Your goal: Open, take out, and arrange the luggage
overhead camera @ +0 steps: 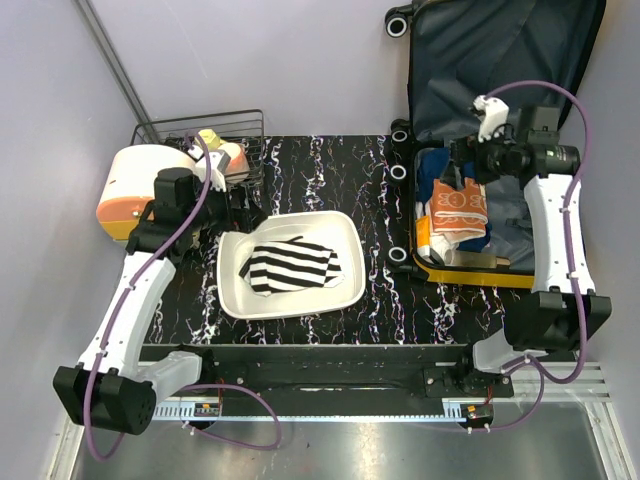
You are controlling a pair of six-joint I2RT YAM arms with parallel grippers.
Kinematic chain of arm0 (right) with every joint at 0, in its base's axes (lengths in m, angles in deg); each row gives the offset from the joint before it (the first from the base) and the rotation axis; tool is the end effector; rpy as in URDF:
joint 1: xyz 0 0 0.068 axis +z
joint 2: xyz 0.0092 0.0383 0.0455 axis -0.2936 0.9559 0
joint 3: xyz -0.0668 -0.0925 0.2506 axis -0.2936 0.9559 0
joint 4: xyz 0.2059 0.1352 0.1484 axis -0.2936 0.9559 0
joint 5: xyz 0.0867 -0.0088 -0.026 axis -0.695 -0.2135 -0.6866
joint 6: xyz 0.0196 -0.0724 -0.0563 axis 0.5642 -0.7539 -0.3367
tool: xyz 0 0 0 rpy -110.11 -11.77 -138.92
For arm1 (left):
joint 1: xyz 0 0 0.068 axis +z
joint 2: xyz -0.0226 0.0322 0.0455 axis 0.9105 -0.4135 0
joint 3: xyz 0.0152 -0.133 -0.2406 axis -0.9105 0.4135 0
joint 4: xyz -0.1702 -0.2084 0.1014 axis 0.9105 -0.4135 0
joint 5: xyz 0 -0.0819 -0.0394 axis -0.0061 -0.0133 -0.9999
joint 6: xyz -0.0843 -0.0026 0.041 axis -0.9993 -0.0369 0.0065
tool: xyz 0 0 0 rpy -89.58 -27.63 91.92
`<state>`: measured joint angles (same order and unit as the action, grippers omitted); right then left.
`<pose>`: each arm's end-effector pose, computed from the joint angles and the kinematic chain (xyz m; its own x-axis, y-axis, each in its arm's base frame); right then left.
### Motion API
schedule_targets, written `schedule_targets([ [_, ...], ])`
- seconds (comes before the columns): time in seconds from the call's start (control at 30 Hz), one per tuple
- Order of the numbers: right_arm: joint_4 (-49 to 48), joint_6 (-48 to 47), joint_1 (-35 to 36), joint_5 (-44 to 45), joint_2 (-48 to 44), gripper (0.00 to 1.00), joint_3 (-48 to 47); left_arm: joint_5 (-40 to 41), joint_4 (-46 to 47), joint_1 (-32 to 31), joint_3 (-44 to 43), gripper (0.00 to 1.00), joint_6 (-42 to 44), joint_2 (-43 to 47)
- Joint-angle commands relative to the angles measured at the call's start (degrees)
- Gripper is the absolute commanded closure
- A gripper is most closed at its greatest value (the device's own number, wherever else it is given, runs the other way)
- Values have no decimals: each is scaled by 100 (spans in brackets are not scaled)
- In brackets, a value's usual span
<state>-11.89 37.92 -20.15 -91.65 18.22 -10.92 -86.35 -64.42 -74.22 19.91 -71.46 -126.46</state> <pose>0.3769 0.0212 0.3981 -0.5076 -0.2917 -0.8107 -0.5377 0.8425 0.0335 0.2885 -0.0772 0.3288 -0.5904 -0.0696 -0.8041 0.3705 0.8618 -0.3465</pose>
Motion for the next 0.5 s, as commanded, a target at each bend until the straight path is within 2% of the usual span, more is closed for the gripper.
schedule_targets([
  [0.0,94,-29,-352,285,-255,0,771,-636,-124,12,-315,7,703,-113],
  [0.07,-11,-667,-370,339,-535,0,1141,-821,-62,3,-315,7,677,-183],
  [0.2,-810,-1943,-370,366,-1098,0,2422,-1129,-71,3,-342,7,625,-297],
  [0.27,-1004,-2889,-361,287,-1309,0,2715,-1252,-71,3,-350,7,607,-341],
  [0.37,-1241,-3762,-352,295,-1319,0,3085,-1314,-71,3,-359,7,554,-411],
  [0.47,-1601,-4194,-343,383,-1188,0,3235,-1288,-62,3,-394,7,493,-491],
])
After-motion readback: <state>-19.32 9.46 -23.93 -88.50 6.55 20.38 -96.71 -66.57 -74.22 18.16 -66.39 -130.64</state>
